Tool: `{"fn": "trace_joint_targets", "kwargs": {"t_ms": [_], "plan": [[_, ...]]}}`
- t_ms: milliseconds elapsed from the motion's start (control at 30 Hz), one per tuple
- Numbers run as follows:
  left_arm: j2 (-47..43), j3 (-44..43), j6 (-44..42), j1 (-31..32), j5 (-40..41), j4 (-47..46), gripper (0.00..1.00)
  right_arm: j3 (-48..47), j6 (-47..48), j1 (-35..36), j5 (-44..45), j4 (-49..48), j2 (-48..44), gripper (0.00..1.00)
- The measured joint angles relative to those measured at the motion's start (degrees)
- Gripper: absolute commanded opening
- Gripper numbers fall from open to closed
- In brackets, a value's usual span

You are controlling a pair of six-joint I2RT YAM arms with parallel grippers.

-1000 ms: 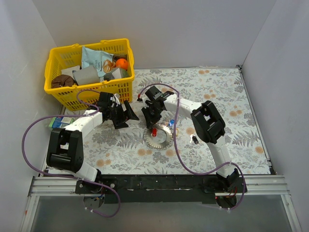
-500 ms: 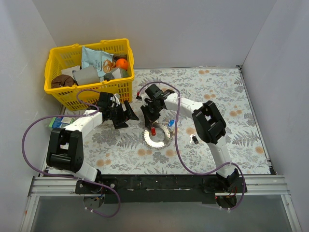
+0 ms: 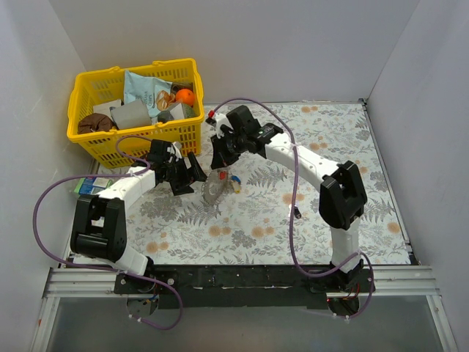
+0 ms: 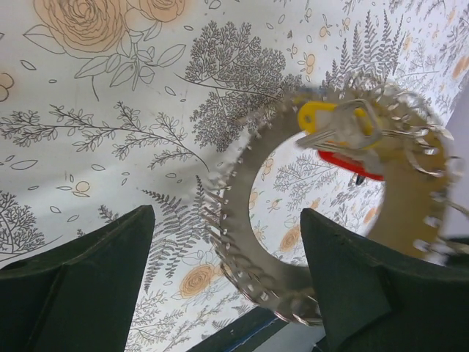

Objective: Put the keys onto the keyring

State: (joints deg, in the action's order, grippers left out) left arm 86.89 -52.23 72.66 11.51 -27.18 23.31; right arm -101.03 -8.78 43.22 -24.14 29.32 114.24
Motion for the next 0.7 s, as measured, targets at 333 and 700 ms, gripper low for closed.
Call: {"fn": "trace_joint_targets", "kwargs": {"t_ms": [333,700], "plan": [[-1.5,0.2,0.0,0.0,1.7,0.0,0.81,27.3,-1.8,0.0,-0.5,-18.0,-18.1,0.01],[-1.5,1.0,0.2,0.0,1.5,-1.3,0.81,51.5,-3.7,0.0,-0.2,-23.9,-19.3,0.01]]}}
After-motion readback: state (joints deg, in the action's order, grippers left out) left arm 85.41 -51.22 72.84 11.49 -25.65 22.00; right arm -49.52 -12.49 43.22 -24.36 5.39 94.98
